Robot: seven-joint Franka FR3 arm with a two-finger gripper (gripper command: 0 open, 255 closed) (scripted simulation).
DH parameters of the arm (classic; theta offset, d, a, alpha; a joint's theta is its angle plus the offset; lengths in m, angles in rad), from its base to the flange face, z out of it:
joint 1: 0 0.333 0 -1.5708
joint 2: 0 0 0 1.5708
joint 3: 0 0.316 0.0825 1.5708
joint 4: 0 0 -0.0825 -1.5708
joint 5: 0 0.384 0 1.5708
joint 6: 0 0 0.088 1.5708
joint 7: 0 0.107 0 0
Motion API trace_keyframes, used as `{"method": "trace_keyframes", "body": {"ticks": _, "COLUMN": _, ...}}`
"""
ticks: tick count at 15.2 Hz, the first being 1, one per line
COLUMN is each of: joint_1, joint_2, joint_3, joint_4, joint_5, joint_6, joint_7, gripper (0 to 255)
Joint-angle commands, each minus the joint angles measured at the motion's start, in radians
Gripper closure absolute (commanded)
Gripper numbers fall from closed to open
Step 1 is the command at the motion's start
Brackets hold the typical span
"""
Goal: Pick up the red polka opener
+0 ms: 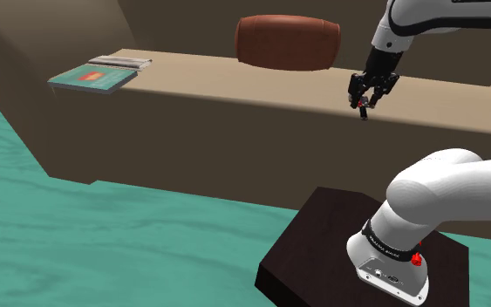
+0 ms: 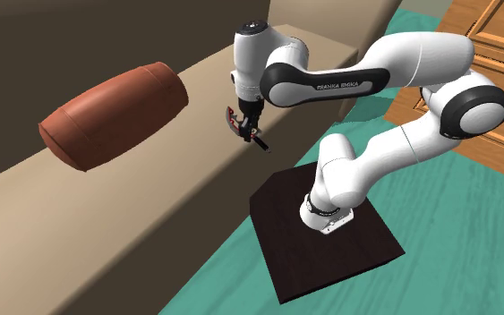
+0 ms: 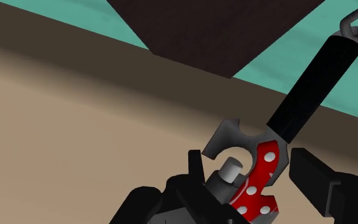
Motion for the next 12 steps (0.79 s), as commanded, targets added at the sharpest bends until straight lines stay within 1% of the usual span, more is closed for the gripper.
{"method": "trace_keyframes", "body": {"ticks": 1, "joint_1": -0.001, "joint_2": 0.0, "joint_3": -0.002, "joint_4": -0.003, "joint_5": -0.001, "joint_6": 0.003, "joint_7": -0.001, "gripper": 255}}
{"method": "trace_keyframes", "body": {"ticks": 9, "joint_1": 0.0, "joint_2": -0.002, "joint_3": 0.001, "joint_4": -0.004, "joint_5": 0.0, "joint_6": 0.002, "joint_7": 0.001, "gripper": 255}}
{"method": "trace_keyframes", "body": {"ticks": 12, "joint_1": 0.004, "joint_2": 0.003, "joint_3": 0.008, "joint_4": 0.039, "joint_5": 0.008, "joint_6": -0.036, "joint_7": -0.001, "gripper": 255}}
